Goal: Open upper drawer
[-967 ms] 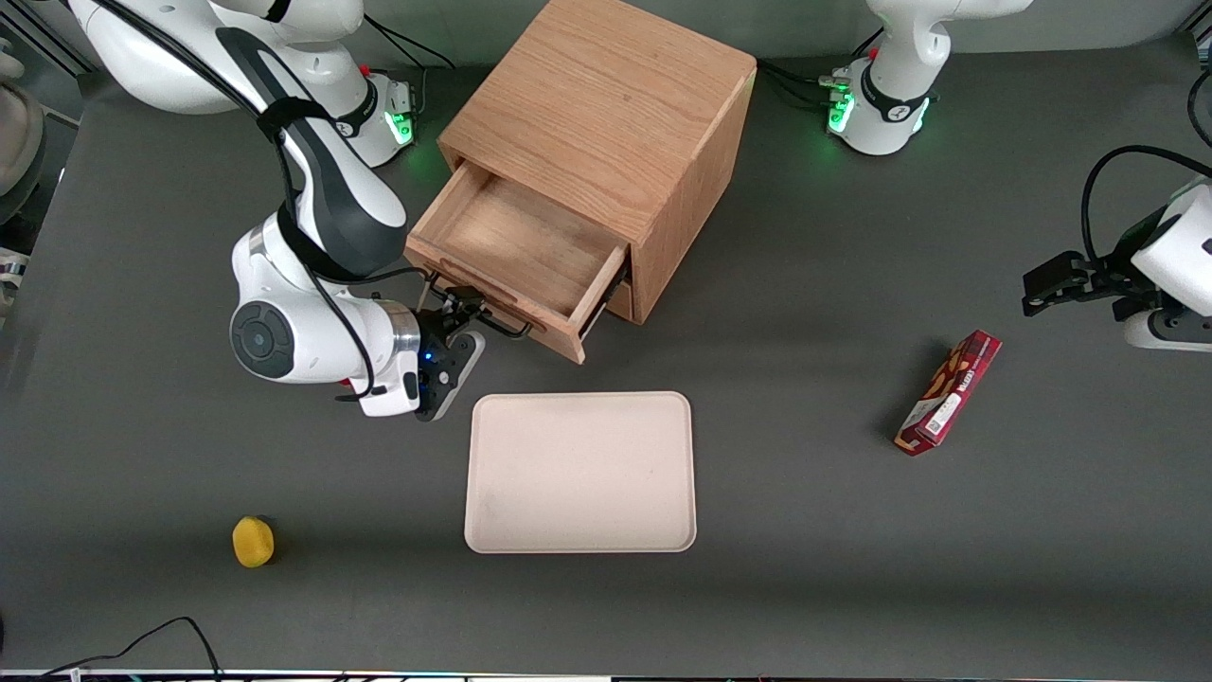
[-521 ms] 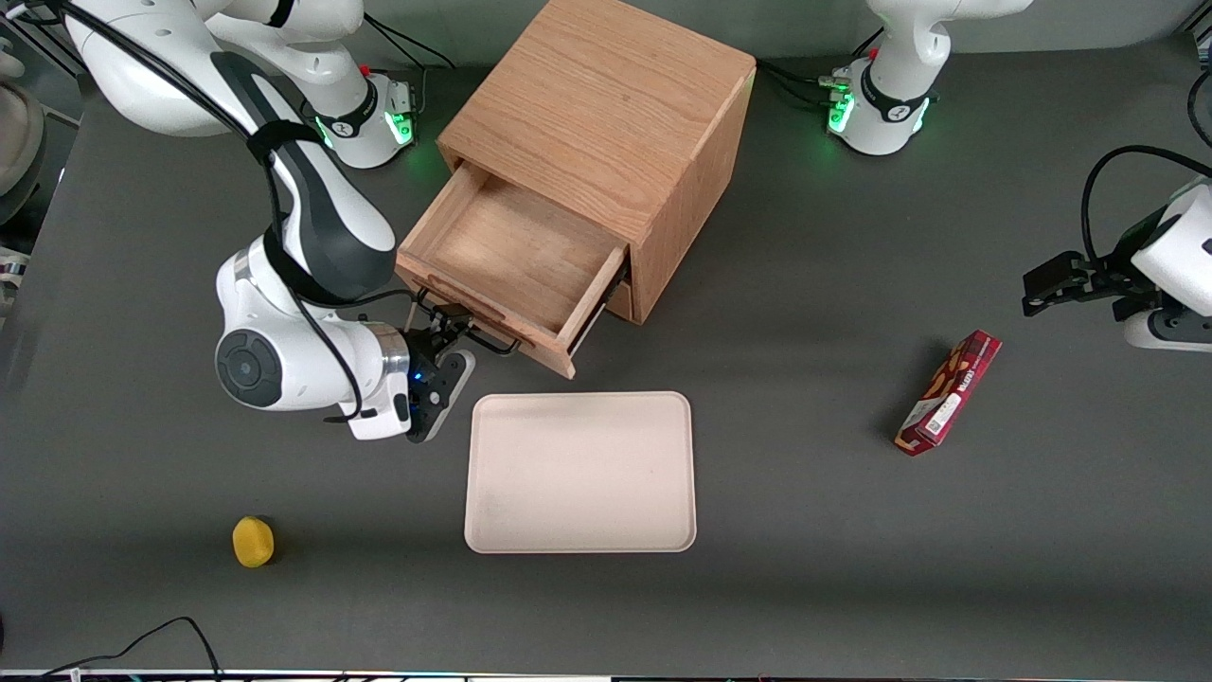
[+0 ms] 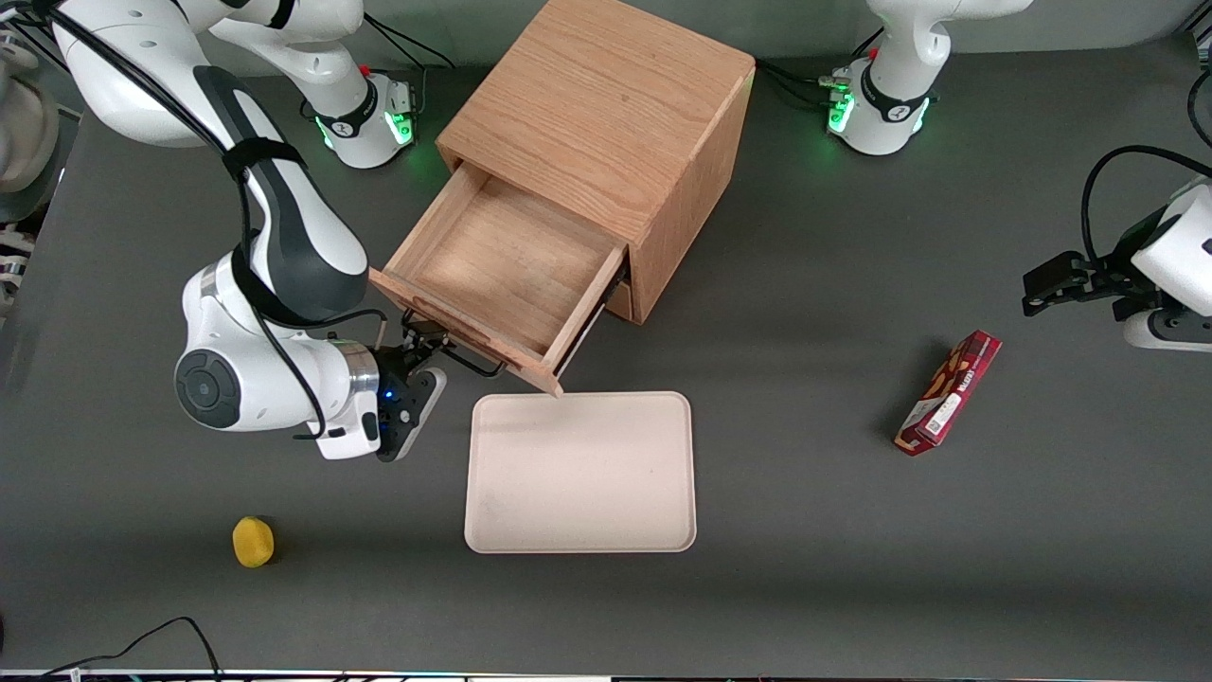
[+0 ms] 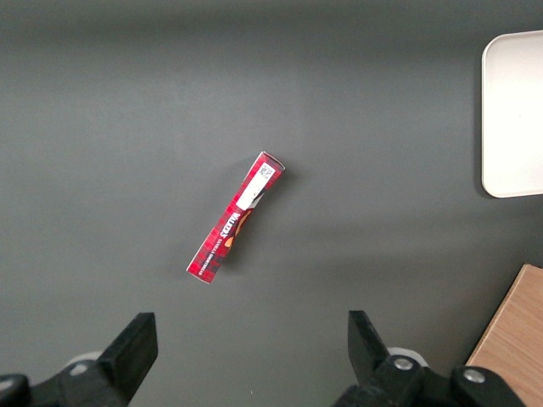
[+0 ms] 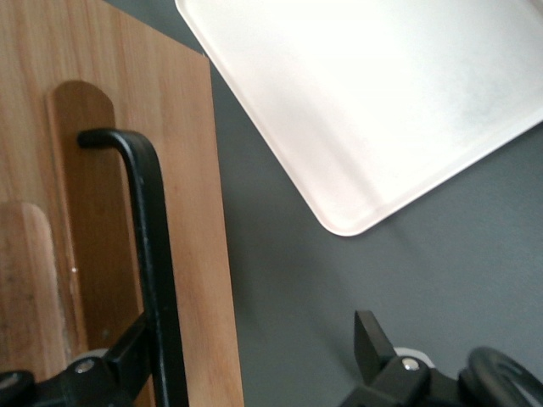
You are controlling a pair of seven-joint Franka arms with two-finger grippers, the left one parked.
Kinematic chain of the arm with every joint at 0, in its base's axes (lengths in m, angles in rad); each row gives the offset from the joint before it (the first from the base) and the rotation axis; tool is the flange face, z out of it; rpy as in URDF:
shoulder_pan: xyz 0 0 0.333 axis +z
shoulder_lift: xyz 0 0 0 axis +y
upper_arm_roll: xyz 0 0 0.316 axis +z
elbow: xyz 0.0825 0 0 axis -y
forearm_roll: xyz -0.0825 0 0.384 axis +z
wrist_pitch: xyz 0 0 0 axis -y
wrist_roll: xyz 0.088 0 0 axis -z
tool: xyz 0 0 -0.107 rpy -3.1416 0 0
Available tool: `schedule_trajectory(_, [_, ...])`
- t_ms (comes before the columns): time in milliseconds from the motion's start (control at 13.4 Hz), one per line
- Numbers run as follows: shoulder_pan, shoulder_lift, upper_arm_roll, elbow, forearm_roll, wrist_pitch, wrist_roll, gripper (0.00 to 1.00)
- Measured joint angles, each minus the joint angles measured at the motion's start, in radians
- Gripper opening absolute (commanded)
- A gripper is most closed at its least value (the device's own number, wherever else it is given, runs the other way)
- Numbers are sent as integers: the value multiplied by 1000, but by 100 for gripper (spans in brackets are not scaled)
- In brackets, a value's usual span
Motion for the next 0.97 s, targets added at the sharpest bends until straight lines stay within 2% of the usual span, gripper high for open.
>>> schedule_trajectory(446, [0, 16, -3, 41, -58, -12, -35, 100])
schedule_trajectory(967, [1, 20, -3, 144, -63, -111, -33, 100])
